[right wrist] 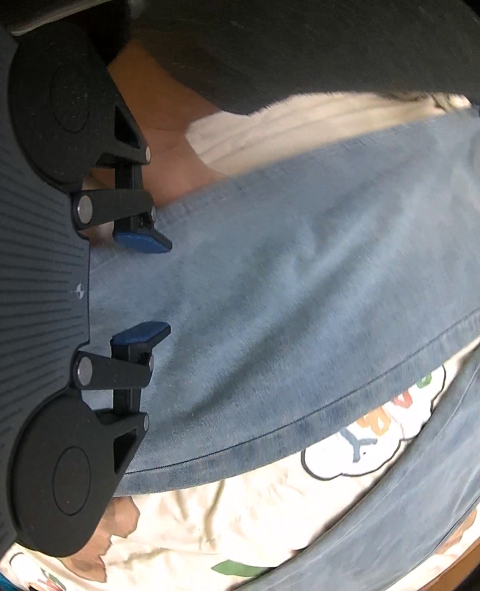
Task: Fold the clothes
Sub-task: 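Reach the open right tool down to the jeans leg seam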
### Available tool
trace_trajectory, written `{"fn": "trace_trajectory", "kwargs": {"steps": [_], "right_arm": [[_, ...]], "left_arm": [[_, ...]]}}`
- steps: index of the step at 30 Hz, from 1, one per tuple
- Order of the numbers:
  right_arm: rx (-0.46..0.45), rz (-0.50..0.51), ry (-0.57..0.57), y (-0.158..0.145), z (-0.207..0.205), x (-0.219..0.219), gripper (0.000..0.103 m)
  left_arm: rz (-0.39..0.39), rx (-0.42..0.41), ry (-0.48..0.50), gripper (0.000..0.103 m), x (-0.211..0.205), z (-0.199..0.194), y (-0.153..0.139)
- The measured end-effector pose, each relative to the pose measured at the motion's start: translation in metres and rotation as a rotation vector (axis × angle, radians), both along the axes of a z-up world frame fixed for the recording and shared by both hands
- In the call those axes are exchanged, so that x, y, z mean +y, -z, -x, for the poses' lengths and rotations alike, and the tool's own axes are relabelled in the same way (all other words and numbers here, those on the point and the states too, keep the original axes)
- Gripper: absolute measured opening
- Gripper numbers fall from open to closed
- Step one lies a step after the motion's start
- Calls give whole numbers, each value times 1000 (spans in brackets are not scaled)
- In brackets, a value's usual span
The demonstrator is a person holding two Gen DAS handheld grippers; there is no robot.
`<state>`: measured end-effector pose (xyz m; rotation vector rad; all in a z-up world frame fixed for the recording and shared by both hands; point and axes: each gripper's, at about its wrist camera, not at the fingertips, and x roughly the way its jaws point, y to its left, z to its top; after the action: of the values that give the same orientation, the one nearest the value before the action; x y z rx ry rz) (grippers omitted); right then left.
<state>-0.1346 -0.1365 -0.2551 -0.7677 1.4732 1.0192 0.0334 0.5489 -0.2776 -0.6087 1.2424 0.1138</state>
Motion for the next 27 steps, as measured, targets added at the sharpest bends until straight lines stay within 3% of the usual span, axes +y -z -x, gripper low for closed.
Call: {"fn": "trace_trajectory", "kwargs": {"steps": [5,9,11,14,22,27], "right_arm": [[23,7,20,10,5,3,39],[44,-12,37,0,3,2,40],[63,-21,38,-6,2,2,43],[100,-7,-25,-9,12,4,58],[11,105,-158,12,46,10,60],[-65,105,-73,4,29,4,56]], "left_arm": [[-5,4,-1,13,0,0,3],[0,5,-4,13,2,1,5],[3,6,-6,13,3,2,7],[10,10,-17,13,4,2,9],[20,9,-19,13,5,2,9],[21,11,-27,13,7,5,11]]}}
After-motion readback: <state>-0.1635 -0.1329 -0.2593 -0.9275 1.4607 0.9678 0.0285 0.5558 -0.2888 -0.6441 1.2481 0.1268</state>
